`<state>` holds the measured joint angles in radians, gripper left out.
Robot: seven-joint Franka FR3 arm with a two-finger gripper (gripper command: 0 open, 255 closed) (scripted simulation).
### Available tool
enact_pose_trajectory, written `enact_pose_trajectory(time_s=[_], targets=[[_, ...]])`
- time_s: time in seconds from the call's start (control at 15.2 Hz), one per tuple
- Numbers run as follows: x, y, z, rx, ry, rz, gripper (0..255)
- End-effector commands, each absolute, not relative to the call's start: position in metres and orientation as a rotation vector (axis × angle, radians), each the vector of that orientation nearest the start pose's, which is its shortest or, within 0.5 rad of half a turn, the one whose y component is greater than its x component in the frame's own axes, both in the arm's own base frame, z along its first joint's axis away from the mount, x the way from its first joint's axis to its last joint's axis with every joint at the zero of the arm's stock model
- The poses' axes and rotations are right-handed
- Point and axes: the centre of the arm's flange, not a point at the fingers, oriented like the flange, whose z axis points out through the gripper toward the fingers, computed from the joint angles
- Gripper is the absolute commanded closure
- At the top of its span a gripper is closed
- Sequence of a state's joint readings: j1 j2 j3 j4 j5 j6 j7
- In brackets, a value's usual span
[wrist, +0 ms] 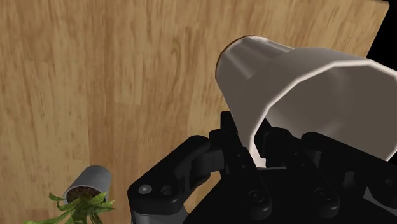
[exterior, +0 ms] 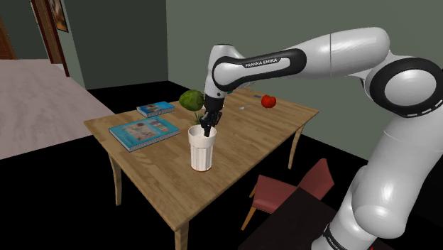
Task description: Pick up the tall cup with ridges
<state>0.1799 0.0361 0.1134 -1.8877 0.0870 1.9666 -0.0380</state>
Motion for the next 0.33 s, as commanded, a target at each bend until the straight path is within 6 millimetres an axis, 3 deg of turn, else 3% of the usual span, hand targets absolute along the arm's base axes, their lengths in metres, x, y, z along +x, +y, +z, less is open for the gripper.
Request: enact_pose_trajectory(time_s=[0.0,0.26], targets=[[0.548,0.171,0.498,-3.017,-0.455,-0.049,255],[0.548,0.171,0.509,-3.017,-0.455,-0.049,255]])
